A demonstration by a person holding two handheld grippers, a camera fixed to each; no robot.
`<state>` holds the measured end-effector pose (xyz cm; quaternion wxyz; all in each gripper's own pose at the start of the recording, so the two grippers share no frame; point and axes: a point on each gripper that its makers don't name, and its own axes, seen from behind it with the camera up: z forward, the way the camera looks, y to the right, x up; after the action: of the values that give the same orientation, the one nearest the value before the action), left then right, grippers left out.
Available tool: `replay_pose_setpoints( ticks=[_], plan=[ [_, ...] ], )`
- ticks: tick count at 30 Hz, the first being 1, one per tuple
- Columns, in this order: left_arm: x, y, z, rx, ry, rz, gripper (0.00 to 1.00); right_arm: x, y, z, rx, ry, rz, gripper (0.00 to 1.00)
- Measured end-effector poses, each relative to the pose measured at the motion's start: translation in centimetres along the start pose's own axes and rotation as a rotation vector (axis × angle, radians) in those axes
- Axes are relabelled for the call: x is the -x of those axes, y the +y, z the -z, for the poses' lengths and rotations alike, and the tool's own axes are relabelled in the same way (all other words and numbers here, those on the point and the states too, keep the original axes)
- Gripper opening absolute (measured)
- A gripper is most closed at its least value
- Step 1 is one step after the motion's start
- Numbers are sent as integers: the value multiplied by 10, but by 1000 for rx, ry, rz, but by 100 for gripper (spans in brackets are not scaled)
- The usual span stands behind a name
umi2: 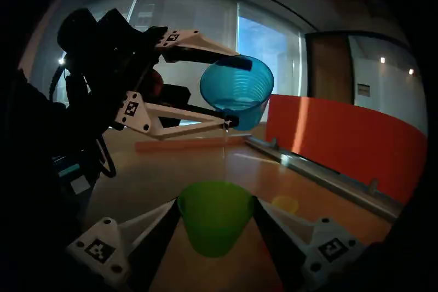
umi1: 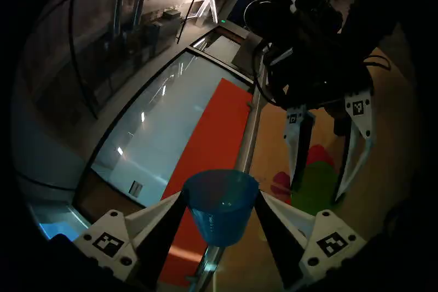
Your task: Pour water
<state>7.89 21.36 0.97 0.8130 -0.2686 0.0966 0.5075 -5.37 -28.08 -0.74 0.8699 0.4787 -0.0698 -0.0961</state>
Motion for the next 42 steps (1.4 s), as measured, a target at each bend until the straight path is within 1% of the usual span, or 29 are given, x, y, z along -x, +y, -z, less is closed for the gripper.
replay_pose_setpoints(
  ticks=[18,22,33,42],
  plan=[
    [1,2,-5,-6,-7,-59,86,1,2,2,3,-1,0,94],
    [0,2,-4,-7,-6,-66,86,2,3,3,3,-2,-1,94],
    [-4,3,1,-14,-6,-108,86,1,4,4,4,-1,3,94],
    [-8,2,4,-19,3,-134,86,0,4,4,8,0,6,93]
  ],
)
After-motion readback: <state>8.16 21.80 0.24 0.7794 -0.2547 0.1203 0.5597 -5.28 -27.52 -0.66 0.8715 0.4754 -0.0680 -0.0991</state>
